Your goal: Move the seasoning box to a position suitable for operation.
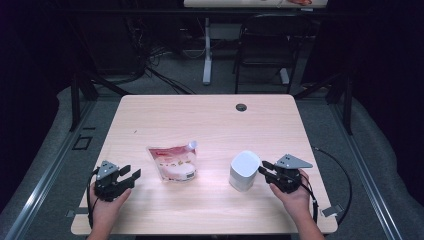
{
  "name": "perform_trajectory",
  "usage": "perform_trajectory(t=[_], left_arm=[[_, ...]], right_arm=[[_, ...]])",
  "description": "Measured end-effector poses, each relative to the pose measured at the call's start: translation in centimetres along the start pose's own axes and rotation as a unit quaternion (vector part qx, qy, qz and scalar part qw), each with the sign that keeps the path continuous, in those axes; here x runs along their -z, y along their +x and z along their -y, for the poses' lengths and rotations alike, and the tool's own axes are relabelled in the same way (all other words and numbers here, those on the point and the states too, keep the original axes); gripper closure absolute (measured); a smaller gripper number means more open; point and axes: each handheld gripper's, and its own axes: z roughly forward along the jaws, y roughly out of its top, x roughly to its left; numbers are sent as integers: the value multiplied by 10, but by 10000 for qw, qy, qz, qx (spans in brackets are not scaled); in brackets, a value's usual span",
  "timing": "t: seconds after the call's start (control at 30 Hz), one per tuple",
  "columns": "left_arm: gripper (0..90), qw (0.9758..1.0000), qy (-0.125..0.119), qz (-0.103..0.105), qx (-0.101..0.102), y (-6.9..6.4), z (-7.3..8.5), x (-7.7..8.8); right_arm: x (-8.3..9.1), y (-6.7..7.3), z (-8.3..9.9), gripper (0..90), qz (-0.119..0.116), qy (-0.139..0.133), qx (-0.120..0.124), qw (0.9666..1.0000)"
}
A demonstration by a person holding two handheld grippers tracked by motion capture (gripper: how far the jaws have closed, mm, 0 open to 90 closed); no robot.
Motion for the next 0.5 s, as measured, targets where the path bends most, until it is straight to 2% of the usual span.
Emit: perform_trajectory(t=[0.2, 0.27, 0.4, 0.5], left_arm=[[524, 10000, -19, -7, 20, 0, 0, 1], [524, 10000, -22, -16, 21, 1, 0, 1], [524, 10000, -1, -21, 52, 1, 0, 0], [524, 10000, -1, -25, 47, 1, 0, 0]], right_arm=[[1, 12, 1, 691, -239, 29, 180, 9995], [1, 14, 0, 666, -151, 34, 260, 9995], [-5, 11, -3, 623, 173, 11, 225, 9996], [-10, 6, -2, 623, 219, 55, 172, 9996]])
